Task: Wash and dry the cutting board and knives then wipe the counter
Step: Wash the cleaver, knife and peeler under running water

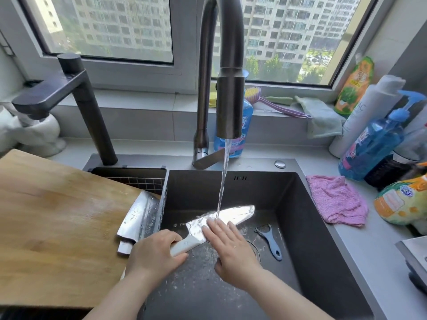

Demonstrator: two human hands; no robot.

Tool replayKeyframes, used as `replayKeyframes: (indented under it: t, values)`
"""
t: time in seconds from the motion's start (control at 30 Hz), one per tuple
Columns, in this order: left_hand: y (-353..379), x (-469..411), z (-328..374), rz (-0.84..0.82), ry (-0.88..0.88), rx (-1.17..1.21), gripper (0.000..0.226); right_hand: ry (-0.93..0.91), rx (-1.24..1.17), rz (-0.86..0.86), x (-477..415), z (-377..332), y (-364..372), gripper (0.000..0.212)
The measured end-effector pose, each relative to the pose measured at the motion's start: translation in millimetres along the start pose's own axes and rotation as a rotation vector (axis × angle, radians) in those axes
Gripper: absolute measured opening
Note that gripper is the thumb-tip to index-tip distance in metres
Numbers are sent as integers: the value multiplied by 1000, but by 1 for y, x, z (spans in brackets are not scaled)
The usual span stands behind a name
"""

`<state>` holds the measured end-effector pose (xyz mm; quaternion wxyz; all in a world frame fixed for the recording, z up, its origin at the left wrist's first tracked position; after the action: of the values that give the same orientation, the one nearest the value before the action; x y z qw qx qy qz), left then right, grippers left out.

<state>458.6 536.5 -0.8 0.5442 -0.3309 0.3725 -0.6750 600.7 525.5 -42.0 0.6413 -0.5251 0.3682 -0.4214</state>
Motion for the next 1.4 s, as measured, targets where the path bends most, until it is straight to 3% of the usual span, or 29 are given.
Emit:
replayKeyframes:
  t: [0.2,0.37,0.53,0.6,0.7,0.8,0.93,1.07,1.17,1.3,1.37,1.4]
  values:
    - [3,3,2,-12,14,-26,31,349,-87,7,2,40,18,105]
    - [4,1,3,9,1,-11,31,71,-30,-8,1,-11,6,100]
    - [5,0,7,7,37,-15,31,242,-42,-23,-8,36,-3,89]
    - [8,0,9,3,46,-12,30,223,-115,-56,-10,31,-5,83]
    - [12,-2,12,11,37,-2,30,41,-79,2,-3,0,-10,100]
    - [13,-4,14,10,52,-2,31,-15,-75,-8,0,0,-8,97]
    - [15,-1,14,-18,71,-22,31,274,-81,6,6,49,2,91]
    - [16,-2,15,2,56,2,29,184,-68,34,9,19,3,106]
    - [14,-4,14,3,57,-5,28,67,-27,19,12,7,7,101]
    - [14,-2,10,-9,56,-30,28,373,-75,-43,14,66,6,91]
    - [14,-1,10,-14,53,-39,29,413,-112,-88,16,72,12,82]
    - [15,-1,10,-15,44,-42,30,379,-67,-59,17,66,10,90]
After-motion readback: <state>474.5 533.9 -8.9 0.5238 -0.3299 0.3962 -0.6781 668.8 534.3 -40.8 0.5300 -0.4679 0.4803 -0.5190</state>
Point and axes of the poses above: each hand's wrist, its own x-axis away from the middle knuckle, its own y-axis out of the palm, z = x × y, the point moved 7 cm from there along -x, towards the middle knuckle, and after that the axes turned 8 degrees about x, right-handed, at the moved point
